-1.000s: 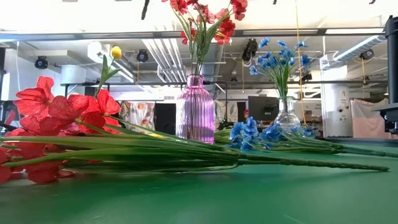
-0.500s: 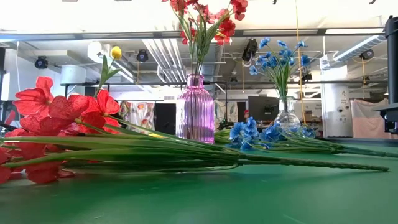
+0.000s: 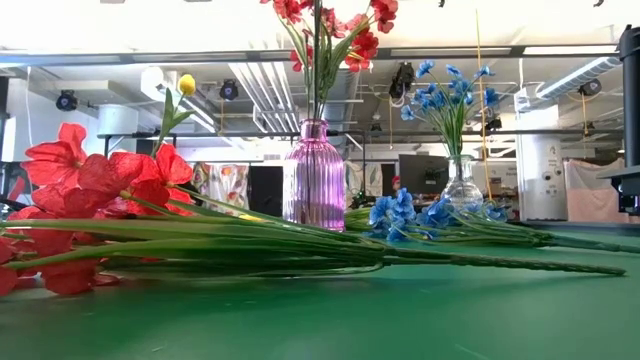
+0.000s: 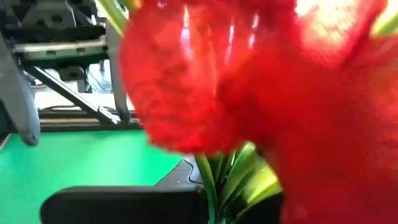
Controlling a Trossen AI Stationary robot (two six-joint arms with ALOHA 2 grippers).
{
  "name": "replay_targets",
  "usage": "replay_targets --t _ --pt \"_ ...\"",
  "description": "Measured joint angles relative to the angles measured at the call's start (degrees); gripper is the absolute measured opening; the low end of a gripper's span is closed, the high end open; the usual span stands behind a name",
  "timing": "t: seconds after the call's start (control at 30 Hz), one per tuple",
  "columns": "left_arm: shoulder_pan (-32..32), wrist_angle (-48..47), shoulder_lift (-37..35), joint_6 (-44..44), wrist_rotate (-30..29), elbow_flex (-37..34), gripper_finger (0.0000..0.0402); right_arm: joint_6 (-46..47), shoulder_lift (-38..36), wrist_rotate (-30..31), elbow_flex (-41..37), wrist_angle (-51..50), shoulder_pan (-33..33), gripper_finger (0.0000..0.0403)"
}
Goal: Sort flowers into vase by color
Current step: Put the left red flowers into the purple vase
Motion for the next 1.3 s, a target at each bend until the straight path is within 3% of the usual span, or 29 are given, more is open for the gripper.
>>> replay_targets --t 0.33,1.3 --pt "0.00 -4.83 -2.36 -1.57 -4.02 0.00 0.0217 3.53 0.02 0.00 -0.11 -0.82 -0.09 0.0012" --pt "0.00 -5.65 -2.16 -1.70 -4.15 0.00 0.0217 9.42 0.46 0.09 -1.07 -2.26 -2.25 0.0012"
